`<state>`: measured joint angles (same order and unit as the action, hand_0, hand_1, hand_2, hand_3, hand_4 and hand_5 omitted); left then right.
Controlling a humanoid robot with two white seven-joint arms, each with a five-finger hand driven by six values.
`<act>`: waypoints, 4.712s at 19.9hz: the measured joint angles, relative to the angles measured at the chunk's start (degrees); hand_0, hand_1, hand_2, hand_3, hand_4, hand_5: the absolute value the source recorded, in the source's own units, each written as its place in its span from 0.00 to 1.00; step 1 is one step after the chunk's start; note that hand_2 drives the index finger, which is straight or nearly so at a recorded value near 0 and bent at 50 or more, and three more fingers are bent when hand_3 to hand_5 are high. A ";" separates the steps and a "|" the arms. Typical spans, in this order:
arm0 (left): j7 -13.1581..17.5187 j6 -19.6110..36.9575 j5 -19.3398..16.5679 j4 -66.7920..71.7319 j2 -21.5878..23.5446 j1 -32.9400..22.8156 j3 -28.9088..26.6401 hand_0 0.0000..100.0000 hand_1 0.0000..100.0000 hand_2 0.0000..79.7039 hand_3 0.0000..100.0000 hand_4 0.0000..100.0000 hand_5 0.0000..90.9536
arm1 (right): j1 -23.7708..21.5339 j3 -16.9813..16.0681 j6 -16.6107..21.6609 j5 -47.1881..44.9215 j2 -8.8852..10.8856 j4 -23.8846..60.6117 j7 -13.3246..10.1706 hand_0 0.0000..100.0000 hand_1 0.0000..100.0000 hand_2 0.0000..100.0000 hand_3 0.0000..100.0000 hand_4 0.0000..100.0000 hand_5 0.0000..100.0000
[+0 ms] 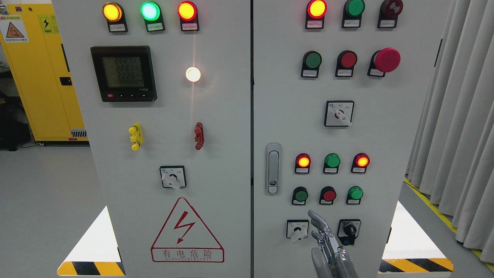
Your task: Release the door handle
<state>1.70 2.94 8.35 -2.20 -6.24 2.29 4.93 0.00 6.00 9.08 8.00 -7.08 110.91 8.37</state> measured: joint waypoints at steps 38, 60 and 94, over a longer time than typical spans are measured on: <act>0.00 -0.02 0.00 0.00 0.00 0.00 0.00 0.12 0.56 0.00 0.00 0.00 0.00 | 3.93 0.79 0.27 36.46 -0.02 0.02 -12.32 0.46 0.42 0.03 1.00 1.00 1.00; 0.00 0.02 0.00 0.00 0.00 0.00 0.00 0.12 0.56 0.00 0.00 0.00 0.00 | 8.06 7.09 -7.11 74.16 -0.20 -3.26 -19.99 0.42 0.40 0.02 1.00 1.00 1.00; 0.00 -0.01 0.00 0.00 0.00 0.00 0.01 0.12 0.56 0.00 0.00 0.00 0.00 | 15.93 11.13 -15.60 78.52 -0.24 -13.53 -19.93 0.49 0.38 0.01 1.00 1.00 1.00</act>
<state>1.70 2.93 8.35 -2.20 -6.24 2.29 4.94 15.93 17.13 -6.52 86.52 -7.31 97.38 -11.56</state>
